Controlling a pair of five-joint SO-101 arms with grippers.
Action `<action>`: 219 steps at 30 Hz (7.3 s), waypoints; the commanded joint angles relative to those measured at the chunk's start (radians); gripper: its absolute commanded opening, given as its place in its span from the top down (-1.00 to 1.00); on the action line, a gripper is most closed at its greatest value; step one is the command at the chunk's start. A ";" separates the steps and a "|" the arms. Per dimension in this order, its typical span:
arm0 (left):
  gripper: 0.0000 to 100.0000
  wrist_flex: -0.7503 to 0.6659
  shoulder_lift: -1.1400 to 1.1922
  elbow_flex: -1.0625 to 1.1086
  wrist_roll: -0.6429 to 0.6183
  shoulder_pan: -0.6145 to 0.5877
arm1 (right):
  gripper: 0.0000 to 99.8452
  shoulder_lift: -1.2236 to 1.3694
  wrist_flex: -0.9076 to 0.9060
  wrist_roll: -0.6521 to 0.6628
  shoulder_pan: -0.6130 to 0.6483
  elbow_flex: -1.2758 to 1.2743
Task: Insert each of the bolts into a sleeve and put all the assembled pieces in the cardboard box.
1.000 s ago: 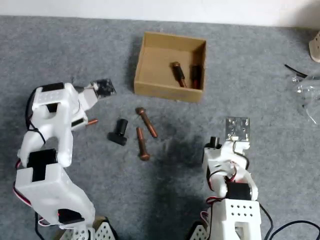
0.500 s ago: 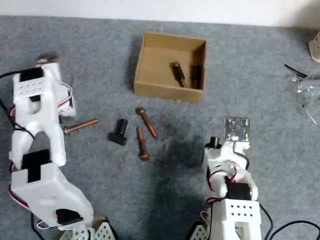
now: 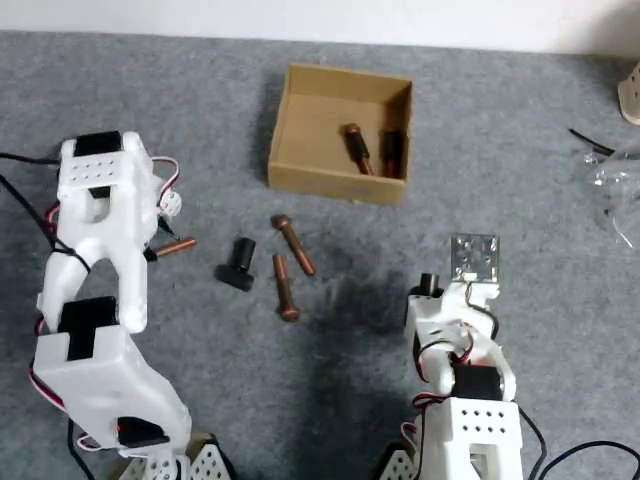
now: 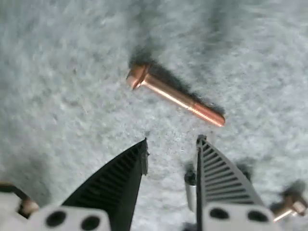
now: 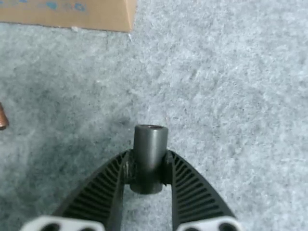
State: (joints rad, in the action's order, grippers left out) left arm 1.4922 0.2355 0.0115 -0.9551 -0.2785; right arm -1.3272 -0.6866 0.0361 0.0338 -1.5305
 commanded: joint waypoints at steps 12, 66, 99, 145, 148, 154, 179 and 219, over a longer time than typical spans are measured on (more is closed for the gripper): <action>0.68 -0.181 0.140 0.091 -0.210 0.018 | 0.99 -0.019 0.039 0.014 0.012 0.007; 0.68 -0.555 -0.019 0.394 -0.358 -0.005 | 0.99 -0.019 0.039 0.015 0.012 0.007; 0.99 -0.552 -0.028 0.414 -0.351 -0.047 | 0.99 -0.019 0.039 0.015 0.012 0.007; 0.99 -0.132 -1.159 0.421 0.502 -0.010 | 0.99 -0.019 0.039 0.015 0.012 0.005; 0.99 -0.080 -1.222 0.421 0.523 -0.013 | 0.99 -0.019 0.039 0.015 0.012 0.005; 0.99 -0.021 -1.357 0.421 0.532 -0.015 | 0.99 -0.019 0.039 0.015 0.012 0.005; 0.99 -0.140 -2.068 0.857 0.732 -0.015 | 0.99 -0.019 0.039 0.015 0.013 -0.013; 0.99 -1.057 -2.049 1.684 0.726 0.266 | 0.99 -0.019 0.515 0.014 0.513 -0.108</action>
State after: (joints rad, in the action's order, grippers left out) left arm 0.4319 -1.8021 1.6763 -0.2325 -0.0345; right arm -1.3272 -0.2601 0.0391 0.4572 -1.6456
